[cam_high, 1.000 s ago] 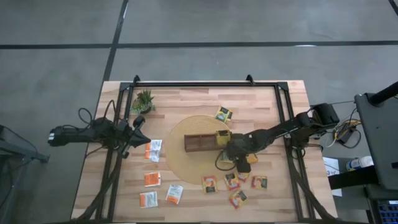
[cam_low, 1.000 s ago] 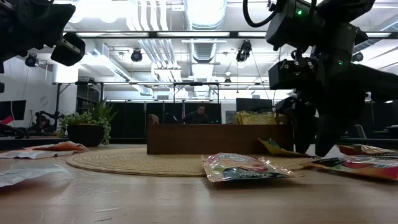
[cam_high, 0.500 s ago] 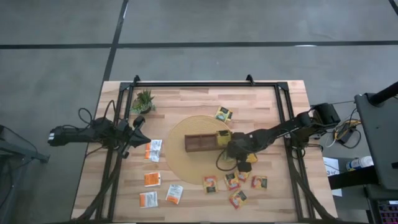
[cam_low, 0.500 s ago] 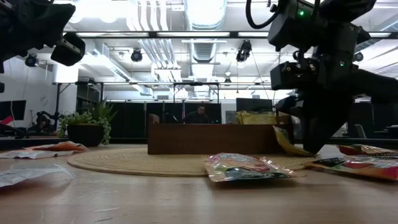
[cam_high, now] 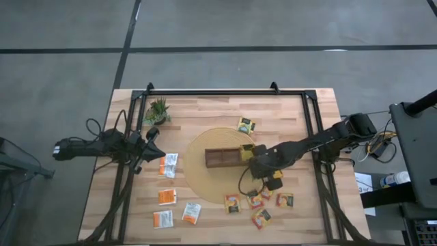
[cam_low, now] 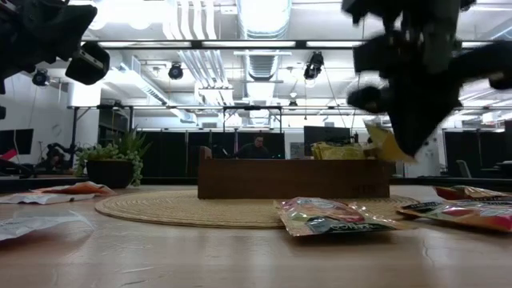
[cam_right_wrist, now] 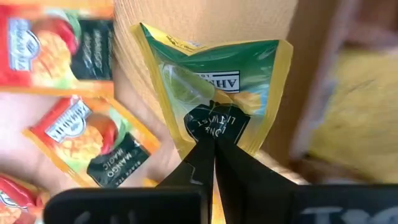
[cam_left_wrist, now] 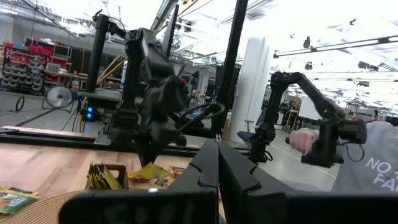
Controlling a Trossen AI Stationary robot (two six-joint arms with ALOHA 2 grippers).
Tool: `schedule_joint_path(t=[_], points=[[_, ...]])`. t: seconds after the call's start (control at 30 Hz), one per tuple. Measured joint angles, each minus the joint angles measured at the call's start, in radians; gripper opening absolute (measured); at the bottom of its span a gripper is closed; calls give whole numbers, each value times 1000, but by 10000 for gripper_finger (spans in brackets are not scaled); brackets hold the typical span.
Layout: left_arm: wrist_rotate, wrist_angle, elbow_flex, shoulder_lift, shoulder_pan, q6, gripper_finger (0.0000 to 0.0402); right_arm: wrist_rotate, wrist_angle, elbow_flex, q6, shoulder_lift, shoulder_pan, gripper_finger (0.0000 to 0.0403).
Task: Pick & Place Tea
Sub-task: Put the right yellow tea bag into the right of the wooden organizer
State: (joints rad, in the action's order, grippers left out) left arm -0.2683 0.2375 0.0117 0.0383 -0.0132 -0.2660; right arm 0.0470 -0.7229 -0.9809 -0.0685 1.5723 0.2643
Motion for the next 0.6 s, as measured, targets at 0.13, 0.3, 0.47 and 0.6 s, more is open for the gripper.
schedule_joint_path(t=[0.13, 0.3, 0.47, 0.6], points=[[0, 0, 0, 0, 0, 0, 0, 144, -123, -114, -17, 1, 29, 8], [0, 0, 0, 0, 0, 0, 0, 342, -224, -235, -17, 23, 47, 8], [0, 1, 0, 0, 0, 0, 0, 421, -314, -309, -12, 70, 48, 8], [0, 0, 0, 0, 0, 0, 0, 446, -410, -353, -9, 137, 48, 8]])
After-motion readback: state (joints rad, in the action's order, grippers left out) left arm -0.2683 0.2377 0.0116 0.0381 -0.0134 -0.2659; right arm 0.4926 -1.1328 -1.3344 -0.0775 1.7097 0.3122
